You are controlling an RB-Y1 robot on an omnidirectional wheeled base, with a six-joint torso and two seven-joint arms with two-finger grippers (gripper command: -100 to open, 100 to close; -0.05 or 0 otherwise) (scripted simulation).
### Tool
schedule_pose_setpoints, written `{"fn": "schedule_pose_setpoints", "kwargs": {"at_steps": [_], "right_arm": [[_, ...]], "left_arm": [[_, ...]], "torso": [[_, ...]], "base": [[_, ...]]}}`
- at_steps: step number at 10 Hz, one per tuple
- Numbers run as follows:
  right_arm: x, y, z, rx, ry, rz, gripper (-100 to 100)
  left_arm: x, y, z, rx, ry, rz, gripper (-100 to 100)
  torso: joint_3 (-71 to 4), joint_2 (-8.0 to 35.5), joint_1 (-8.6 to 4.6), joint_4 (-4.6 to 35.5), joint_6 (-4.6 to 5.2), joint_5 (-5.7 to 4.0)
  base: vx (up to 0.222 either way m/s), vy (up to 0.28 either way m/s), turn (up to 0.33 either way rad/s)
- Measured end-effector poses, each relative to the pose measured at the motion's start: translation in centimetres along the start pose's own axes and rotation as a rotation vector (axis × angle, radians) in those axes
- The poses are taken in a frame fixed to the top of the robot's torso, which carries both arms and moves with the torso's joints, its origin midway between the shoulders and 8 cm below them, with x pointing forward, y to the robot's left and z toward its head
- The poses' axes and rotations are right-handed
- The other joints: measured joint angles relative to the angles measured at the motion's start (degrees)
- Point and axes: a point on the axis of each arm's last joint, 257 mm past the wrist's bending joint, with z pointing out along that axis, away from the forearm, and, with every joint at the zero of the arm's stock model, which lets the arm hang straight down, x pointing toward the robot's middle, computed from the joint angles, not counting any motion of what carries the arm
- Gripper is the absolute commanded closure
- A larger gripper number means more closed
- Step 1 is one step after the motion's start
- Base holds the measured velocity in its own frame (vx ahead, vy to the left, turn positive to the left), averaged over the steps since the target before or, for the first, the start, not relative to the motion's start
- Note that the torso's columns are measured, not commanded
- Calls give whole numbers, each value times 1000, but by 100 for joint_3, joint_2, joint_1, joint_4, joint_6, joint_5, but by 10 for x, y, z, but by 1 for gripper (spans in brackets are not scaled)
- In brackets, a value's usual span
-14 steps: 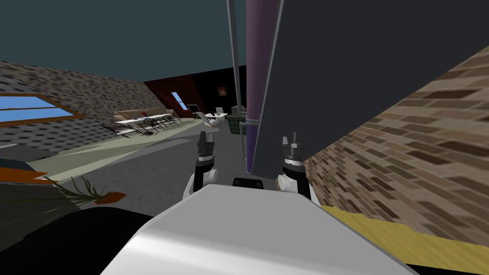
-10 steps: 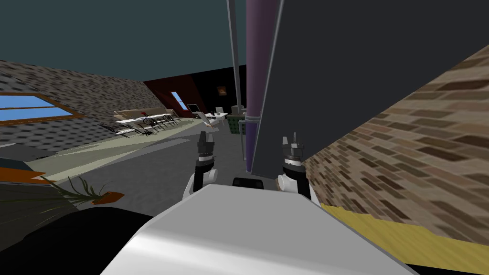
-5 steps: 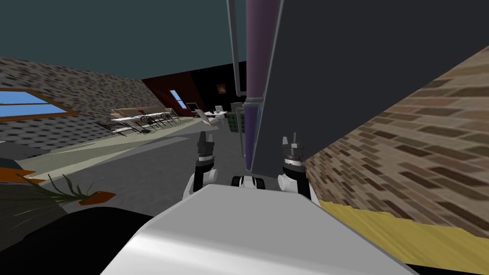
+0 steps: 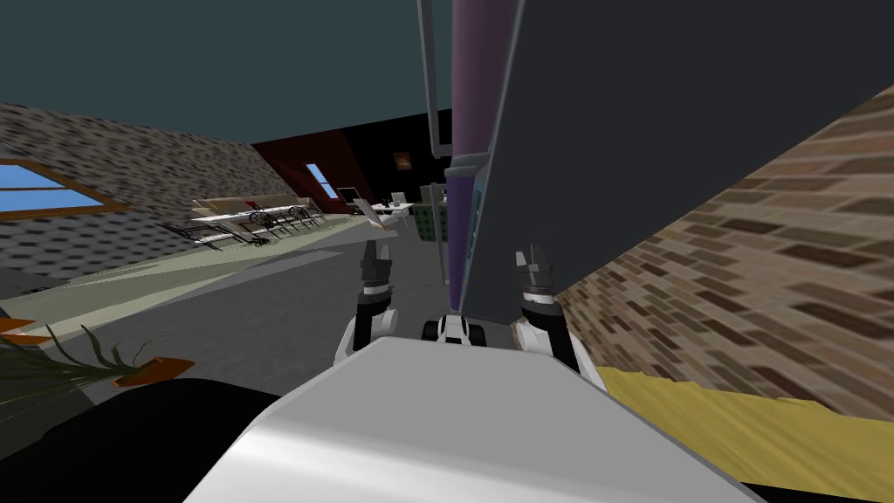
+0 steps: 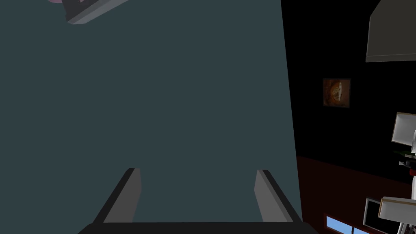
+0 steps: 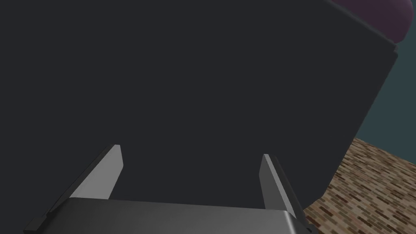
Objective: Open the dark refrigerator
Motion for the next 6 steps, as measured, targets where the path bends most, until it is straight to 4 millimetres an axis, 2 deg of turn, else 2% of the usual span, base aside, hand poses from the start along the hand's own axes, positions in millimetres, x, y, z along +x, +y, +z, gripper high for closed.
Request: {"fn": "schedule_pose_setpoints", "kwargs": {"at_steps": [2, 6], "right_arm": [[1, -3, -1, 7, 43, -58, -100], [-5, -15, -1, 30, 162, -301, -100]], "left_arm": [[0, 0, 0, 0, 0, 0, 0], [0, 0, 0, 0, 0, 0, 0]], "torso": [[6, 11, -19, 5, 0, -5], [-1, 2, 3, 2, 0, 1]], "base": [[24, 55, -59], [45, 110, -83]]}}
